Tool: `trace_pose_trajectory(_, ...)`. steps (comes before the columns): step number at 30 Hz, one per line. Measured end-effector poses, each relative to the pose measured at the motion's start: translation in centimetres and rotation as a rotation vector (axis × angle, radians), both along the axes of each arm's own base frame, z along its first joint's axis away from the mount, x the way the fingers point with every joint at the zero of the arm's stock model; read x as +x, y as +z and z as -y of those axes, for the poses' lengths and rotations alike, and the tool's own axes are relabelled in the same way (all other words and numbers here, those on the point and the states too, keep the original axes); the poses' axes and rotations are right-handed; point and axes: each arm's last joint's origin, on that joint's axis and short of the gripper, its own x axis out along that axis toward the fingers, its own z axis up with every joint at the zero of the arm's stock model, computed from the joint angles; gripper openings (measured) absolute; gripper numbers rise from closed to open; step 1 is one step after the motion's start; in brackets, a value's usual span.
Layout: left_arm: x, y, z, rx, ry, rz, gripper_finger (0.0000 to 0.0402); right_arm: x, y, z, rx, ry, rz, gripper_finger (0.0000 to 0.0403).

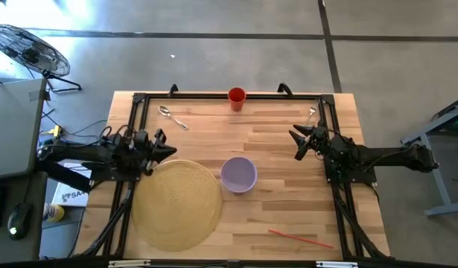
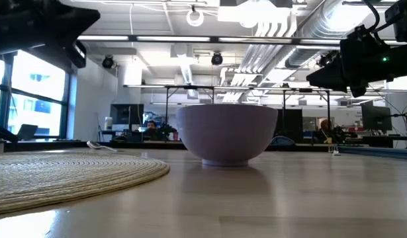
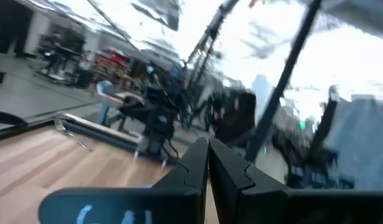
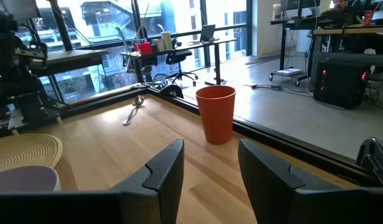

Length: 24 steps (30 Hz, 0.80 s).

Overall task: Pick & Place Utensil
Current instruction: Put the purple bowl on the brown mat

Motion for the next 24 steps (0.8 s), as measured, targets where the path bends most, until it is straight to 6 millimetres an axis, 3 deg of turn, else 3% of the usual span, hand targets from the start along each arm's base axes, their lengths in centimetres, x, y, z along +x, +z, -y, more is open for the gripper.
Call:
trace_pose_trajectory(6,1.5,-0.2,1.2,0.133,-0.032,-0.098,0.0012,0.0,0.0,0.0,0.000,0.000,0.000,0.0147)
trace_pose_trajectory(12,3.3,1.3,2.3,0.191,-0.061,-0.158,0.0024,0.0,0.0,0.0,0.000,0.000,0.000,0.0146)
trace_pose_trajectory(24,9.3,4.2,5.8,0.352,-0.105,-0.293,0.0181,0.0,0.0,0.0,0.000,0.000,0.000,0.0147)
